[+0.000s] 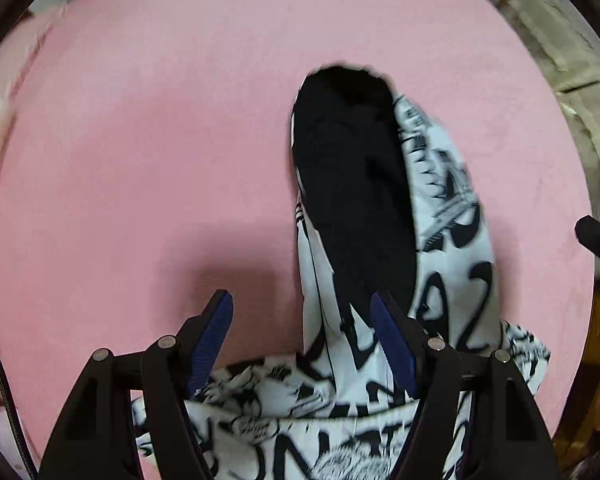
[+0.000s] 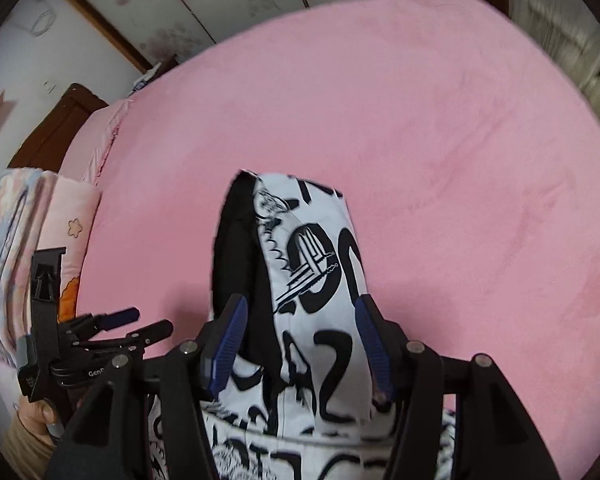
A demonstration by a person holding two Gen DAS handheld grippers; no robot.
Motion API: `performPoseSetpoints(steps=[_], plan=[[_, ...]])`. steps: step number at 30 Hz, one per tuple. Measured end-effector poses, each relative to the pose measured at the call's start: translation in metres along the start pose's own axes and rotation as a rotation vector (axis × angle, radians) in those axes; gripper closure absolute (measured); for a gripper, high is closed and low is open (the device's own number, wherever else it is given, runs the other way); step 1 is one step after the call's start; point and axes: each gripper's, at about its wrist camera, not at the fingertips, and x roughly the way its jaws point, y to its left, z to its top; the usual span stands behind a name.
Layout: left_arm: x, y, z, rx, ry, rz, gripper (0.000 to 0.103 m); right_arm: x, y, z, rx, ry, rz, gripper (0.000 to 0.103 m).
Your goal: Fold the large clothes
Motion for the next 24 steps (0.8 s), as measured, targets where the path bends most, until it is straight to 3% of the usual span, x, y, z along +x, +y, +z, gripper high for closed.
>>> performPoseSetpoints(steps=[4, 10, 16, 17, 19, 20, 21, 22, 23, 24], plan=[[0.047, 0.006, 0.01, -0.018, 0.026, 0.016, 0.033, 0.045, -0.016, 0.006, 0.027, 0.009, -0.007, 0.046], [0.1, 0.002, 0.017, -0.022, 0.075, -0.062, 0.033, 0.095, -0.027, 0.016, 0.054, 0.027, -0.006, 0.046], [0.119, -0.002, 0.014, 0.024, 0.029, -0.054, 0.035, 0.136, -0.032, 0.022, 0.072, 0.04, -0.002, 0.046], [0.119, -0.002, 0.012, 0.031, 0.014, -0.058, 0.043, 0.142, -0.033, 0.021, 0.075, 0.047, -0.005, 0.046], [0.117, -0.004, 0.01, 0.048, -0.004, -0.088, 0.073, 0.15, -0.035, 0.018, 0.091, 0.039, -0.006, 0.046], [0.117, -0.004, 0.008, 0.046, -0.004, -0.118, 0.094, 0.152, -0.036, 0.017, 0.097, 0.027, -0.001, 0.047], [0.115, -0.004, 0.006, 0.038, -0.01, -0.118, 0.095, 0.152, -0.035, 0.016, 0.094, 0.011, 0.009, 0.049], [0.114, -0.005, 0.005, 0.039, -0.018, -0.11, 0.096, 0.153, -0.032, 0.016, 0.077, 0.007, 0.012, 0.068], [0.111, -0.007, 0.002, 0.05, -0.029, -0.098, 0.098, 0.154, -0.028, 0.016, 0.048, 0.012, 0.018, 0.101], [0.109, -0.008, 0.0, 0.058, -0.039, -0.089, 0.099, 0.154, -0.023, 0.015, 0.015, 0.021, 0.011, 0.101]])
